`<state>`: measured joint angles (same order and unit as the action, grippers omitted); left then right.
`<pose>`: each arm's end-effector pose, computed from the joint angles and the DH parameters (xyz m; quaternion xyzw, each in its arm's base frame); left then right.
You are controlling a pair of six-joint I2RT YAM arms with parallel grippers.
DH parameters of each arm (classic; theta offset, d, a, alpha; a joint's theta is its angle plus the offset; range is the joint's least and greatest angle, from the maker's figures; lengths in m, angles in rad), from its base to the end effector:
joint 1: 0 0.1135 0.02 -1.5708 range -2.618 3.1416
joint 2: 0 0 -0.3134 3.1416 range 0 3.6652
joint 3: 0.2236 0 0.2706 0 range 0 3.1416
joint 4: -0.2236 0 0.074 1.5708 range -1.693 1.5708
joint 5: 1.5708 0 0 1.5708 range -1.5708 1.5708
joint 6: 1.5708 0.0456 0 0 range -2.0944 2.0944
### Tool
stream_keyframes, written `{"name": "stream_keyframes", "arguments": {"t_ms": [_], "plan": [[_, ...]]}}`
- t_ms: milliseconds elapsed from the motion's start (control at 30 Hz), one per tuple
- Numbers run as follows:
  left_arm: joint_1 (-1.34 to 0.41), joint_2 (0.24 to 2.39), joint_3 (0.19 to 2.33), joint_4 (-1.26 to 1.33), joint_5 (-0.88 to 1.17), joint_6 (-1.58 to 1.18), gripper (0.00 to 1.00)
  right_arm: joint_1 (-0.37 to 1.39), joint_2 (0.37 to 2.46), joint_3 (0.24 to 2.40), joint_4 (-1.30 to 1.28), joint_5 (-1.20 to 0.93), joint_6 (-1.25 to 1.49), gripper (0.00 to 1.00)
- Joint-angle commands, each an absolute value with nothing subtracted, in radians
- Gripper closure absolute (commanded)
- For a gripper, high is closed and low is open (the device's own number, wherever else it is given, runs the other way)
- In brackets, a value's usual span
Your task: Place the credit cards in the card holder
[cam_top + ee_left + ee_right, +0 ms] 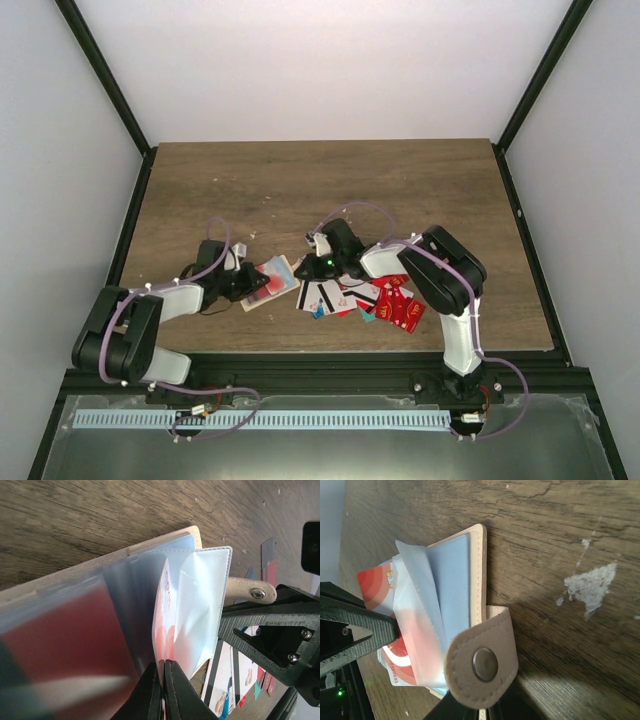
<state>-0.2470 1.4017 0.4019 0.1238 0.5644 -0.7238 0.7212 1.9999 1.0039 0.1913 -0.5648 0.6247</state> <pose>0.2194 -0.0805 0.1464 -0.1211 0.8999 -0.3842 0.1671 0.3010 0.2971 0.1286 -0.1470 0.8847 0.4258 0.1196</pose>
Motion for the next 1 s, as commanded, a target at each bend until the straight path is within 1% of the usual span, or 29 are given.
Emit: {"name": "stream_keyframes", "arguments": {"t_ms": [0, 300, 633, 833, 967], "plan": [[-0.245, 1.459, 0.390, 0.138, 0.580, -0.651, 0.96, 0.721, 2.054, 1.008, 0.107, -0.533, 0.616, 0.93], [-0.247, 1.523, 0.398, 0.230, 0.605, -0.663, 0.96, 0.722, 2.064, 1.020, 0.096, -0.542, 0.615, 0.93], [-0.249, 1.575, 0.429, 0.251, 0.606, -0.666, 0.96, 0.722, 2.078, 1.040, 0.080, -0.546, 0.614, 0.93], [-0.247, 1.552, 0.423, 0.169, 0.485, -0.684, 0.96, 0.721, 2.078, 1.045, 0.067, -0.540, 0.611, 0.93], [-0.248, 1.541, 0.393, 0.217, 0.499, -0.692, 0.95, 0.722, 2.079, 1.043, 0.067, -0.540, 0.611, 0.94]]}}
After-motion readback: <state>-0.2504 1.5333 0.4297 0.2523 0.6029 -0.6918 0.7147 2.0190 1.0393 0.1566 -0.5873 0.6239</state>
